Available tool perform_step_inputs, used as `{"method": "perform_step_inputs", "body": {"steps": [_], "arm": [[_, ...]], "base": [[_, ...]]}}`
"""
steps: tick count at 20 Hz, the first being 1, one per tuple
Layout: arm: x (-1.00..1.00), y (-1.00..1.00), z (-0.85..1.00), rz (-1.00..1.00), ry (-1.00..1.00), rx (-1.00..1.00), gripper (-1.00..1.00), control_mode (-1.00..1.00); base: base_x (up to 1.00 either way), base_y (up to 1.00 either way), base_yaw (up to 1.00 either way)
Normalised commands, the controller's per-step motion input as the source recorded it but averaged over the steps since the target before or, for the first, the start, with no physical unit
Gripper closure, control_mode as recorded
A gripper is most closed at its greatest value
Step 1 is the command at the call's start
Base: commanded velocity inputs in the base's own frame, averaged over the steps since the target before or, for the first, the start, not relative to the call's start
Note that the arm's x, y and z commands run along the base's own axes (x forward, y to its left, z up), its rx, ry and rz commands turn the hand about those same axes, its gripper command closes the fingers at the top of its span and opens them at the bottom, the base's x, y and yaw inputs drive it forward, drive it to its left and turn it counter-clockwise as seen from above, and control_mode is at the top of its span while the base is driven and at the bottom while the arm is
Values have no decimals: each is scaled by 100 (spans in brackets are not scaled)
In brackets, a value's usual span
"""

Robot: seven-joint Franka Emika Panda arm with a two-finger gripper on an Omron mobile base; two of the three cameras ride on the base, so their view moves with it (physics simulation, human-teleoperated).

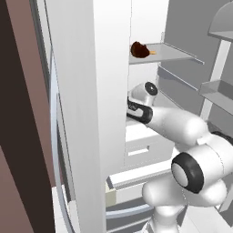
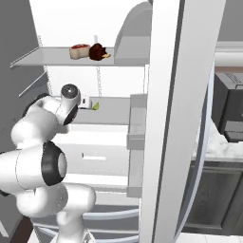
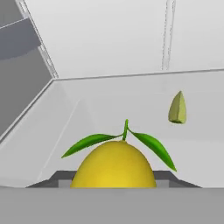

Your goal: Gather the lemon wedge and lemon from the fridge and place them on a tray on the dining counter. Then gather the steaks from the fridge and place them on the other tray.

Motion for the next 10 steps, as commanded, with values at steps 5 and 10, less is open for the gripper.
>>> {"method": "perform_step_inputs", "body": {"steps": [5, 10], "arm": [[-68, -40, 94, 0, 0, 0, 100, -100], [-78, -45, 96, 0, 4, 0, 100, -100]], "base": [[0, 0, 0], [0, 0, 0]]}}
